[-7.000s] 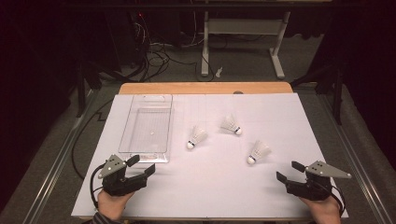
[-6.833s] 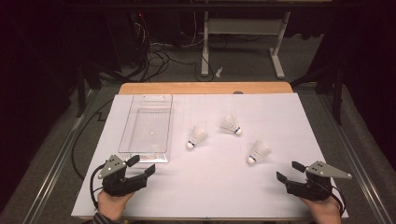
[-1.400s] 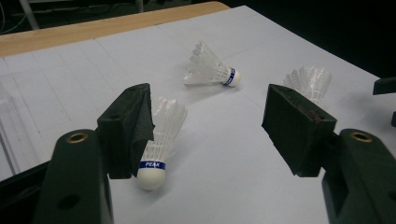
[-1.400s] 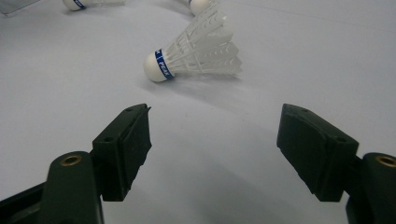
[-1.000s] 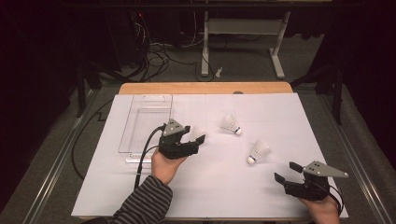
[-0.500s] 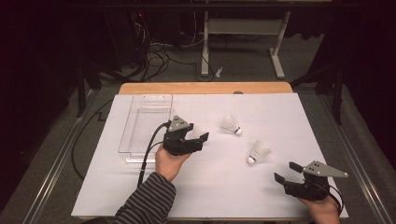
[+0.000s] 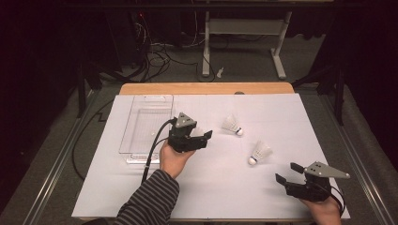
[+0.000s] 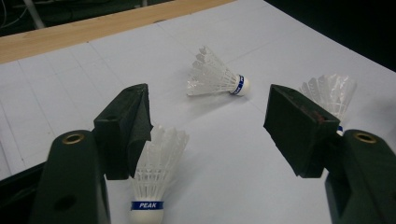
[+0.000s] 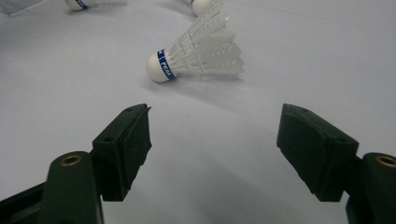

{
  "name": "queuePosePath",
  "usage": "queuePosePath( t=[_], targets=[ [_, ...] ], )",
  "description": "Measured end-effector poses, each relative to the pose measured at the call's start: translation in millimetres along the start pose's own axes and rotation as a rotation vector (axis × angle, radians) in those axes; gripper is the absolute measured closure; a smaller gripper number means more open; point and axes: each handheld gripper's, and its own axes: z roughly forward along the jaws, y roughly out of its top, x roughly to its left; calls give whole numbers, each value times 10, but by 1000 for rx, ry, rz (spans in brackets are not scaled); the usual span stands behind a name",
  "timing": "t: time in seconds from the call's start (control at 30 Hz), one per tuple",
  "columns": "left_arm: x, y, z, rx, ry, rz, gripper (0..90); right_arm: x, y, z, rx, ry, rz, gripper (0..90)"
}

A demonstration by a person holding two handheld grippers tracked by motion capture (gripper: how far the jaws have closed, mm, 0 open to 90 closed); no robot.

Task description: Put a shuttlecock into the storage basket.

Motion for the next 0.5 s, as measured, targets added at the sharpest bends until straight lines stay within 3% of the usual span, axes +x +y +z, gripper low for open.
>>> queuePosePath(
  t=[0.5],
  targets=[
    [3, 158, 143, 125, 20, 3, 333, 1, 1, 3, 1, 4, -3, 264]
  ],
)
